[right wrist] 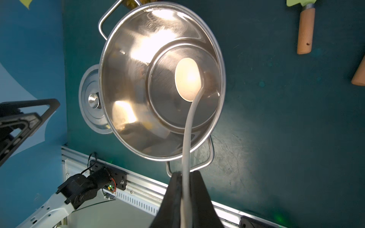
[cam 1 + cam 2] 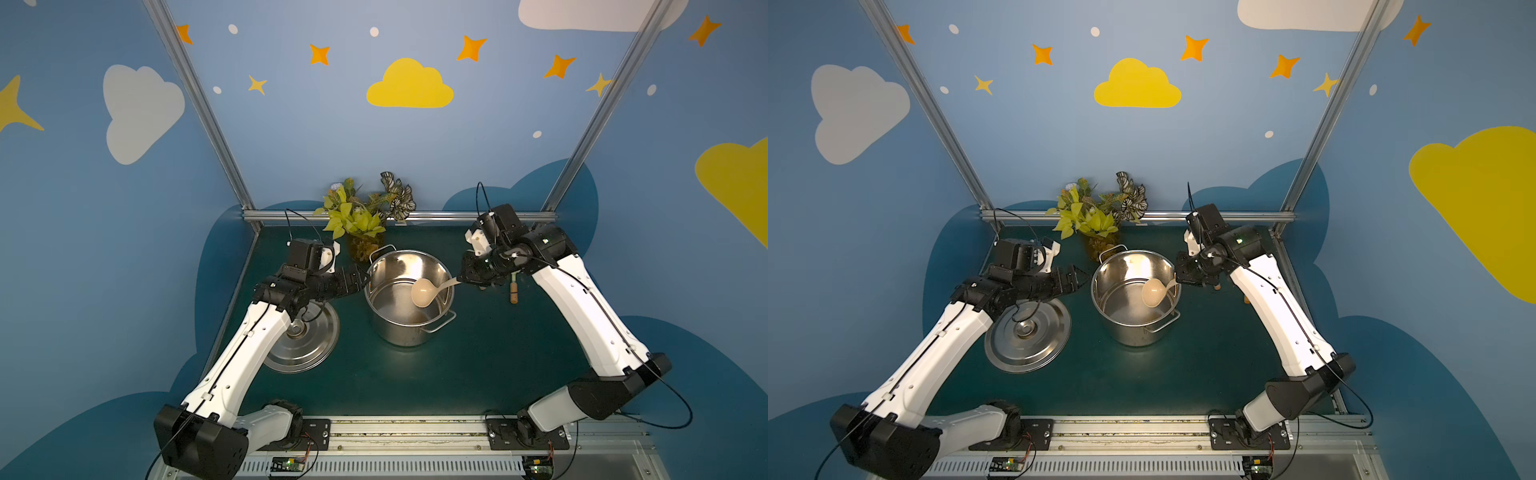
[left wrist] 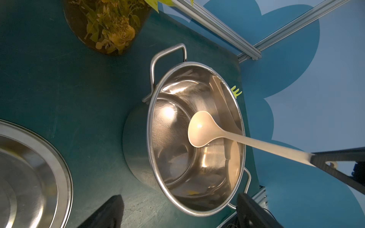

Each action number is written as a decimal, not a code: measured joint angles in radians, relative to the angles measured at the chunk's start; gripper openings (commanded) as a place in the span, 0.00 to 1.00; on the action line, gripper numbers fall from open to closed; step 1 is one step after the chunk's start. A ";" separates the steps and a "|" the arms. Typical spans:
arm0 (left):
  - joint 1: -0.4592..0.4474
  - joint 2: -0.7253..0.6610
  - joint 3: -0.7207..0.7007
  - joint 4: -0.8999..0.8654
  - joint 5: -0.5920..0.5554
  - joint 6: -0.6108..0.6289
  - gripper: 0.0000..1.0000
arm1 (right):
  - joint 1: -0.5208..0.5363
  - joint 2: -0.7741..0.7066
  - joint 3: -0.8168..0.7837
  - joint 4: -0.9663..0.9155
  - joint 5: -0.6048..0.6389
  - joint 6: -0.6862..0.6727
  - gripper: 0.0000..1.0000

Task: Stir the soup with a spoon
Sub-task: Stir the soup in the pan with a stick.

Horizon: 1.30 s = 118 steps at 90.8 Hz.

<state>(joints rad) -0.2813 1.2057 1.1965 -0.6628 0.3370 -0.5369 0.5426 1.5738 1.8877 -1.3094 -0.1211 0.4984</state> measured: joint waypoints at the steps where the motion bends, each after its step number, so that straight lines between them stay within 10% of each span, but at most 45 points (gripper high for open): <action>1: 0.000 0.000 0.000 -0.001 0.000 0.004 0.95 | 0.000 0.008 0.006 0.000 0.002 -0.003 0.00; 54: 0.000 -0.013 -0.026 -0.030 0.034 0.120 1.00 | 0.114 0.438 0.453 -0.035 0.019 -0.026 0.00; 118: 0.000 -0.021 -0.050 -0.034 0.044 0.172 1.00 | 0.222 0.304 0.409 -0.286 0.092 -0.066 0.00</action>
<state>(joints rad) -0.2813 1.1847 1.1465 -0.6968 0.3813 -0.3653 0.7643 1.8774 2.2971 -1.5951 -0.0288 0.4320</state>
